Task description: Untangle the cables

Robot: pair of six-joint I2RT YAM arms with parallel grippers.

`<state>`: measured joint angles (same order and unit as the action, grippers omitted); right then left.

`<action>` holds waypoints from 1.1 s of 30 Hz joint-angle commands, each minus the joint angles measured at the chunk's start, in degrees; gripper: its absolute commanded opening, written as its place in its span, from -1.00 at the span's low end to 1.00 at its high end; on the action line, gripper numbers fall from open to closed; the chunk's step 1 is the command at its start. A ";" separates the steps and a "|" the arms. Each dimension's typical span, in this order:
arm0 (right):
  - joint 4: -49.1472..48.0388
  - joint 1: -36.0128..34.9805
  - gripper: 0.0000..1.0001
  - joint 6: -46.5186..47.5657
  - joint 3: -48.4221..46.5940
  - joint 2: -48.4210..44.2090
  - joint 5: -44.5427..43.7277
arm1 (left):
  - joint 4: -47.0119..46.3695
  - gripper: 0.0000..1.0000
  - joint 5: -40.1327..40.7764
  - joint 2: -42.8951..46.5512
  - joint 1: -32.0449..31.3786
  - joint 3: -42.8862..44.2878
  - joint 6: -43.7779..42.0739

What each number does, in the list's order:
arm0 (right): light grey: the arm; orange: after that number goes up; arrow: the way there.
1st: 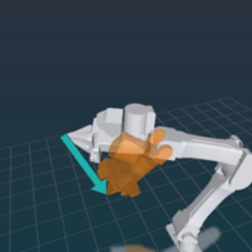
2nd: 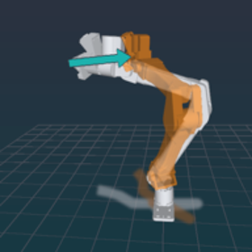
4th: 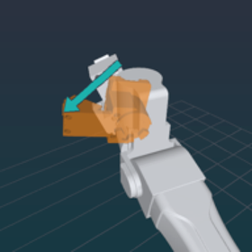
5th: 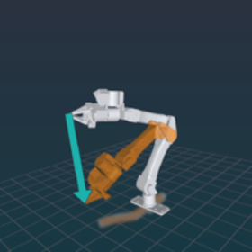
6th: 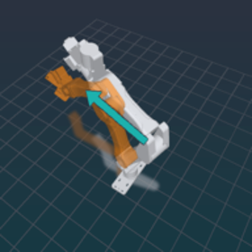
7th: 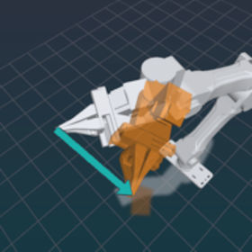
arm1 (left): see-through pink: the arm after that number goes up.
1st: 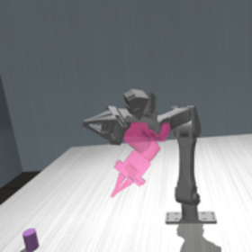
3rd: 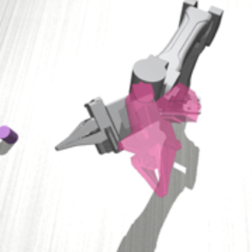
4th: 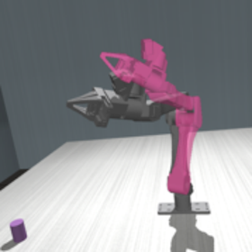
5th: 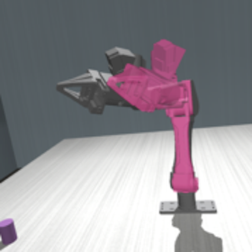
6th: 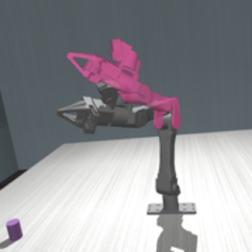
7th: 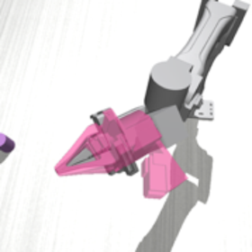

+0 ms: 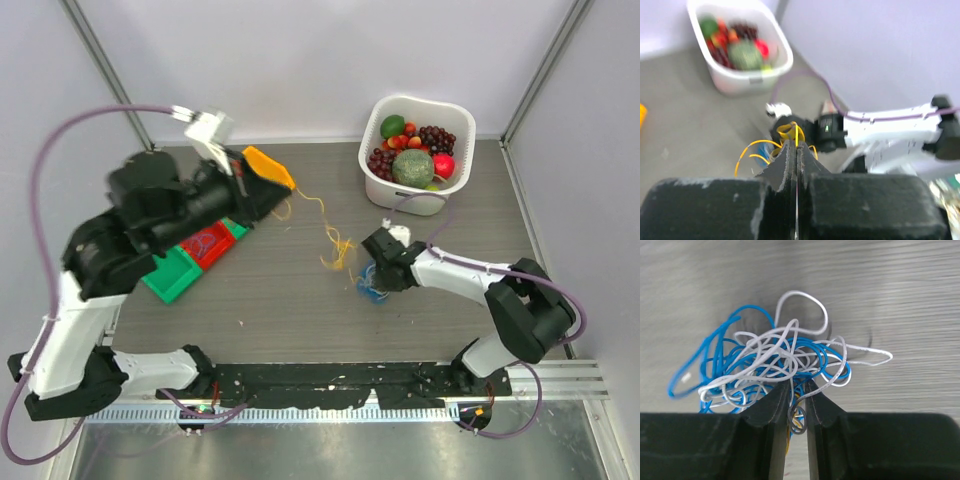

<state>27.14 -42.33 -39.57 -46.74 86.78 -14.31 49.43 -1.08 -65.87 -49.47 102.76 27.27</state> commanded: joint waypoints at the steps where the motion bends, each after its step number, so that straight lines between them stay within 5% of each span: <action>1: 8.18 10.58 -0.56 -2.27 3.32 -2.39 -11.70 | 6.11 -1.00 11.18 -4.08 0.17 15.15 -6.70; 3: 9.07 13.84 -0.53 0.70 2.28 -6.18 -12.94 | 7.52 -1.00 12.68 -6.46 0.25 20.09 -6.79; 8: 12.23 14.64 0.00 13.36 -6.59 -11.10 0.39 | 9.98 -1.00 16.54 -10.59 0.25 25.03 -3.63; 13: 14.96 14.55 0.31 15.22 -10.12 -16.38 0.85 | 10.08 -1.00 18.31 -11.56 0.43 25.82 -0.20; 15: 14.71 14.47 0.31 17.68 -10.48 -17.87 5.41 | 8.93 -1.00 16.56 -11.65 0.43 26.09 0.24; 17: 10.24 14.55 0.31 20.93 -9.60 -21.28 19.31 | 8.93 -1.00 15.41 -12.18 0.52 26.96 0.59; 21: -6.89 11.84 0.33 23.76 -4.07 -30.42 38.70 | 9.63 -1.00 14.88 -12.71 0.61 28.46 0.86; 25: -19.04 8.14 0.35 22.26 -0.02 -32.38 37.27 | 9.19 -1.00 14.36 -12.27 0.87 28.72 1.21; 33: -33.97 -2.47 0.34 13.82 -4.23 -18.41 37.43 | 7.17 -1.00 11.90 -11.30 0.87 30.39 0.86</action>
<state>6.02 -38.41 -21.19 -47.88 63.31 20.67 59.75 12.75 -78.96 -48.93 131.15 28.29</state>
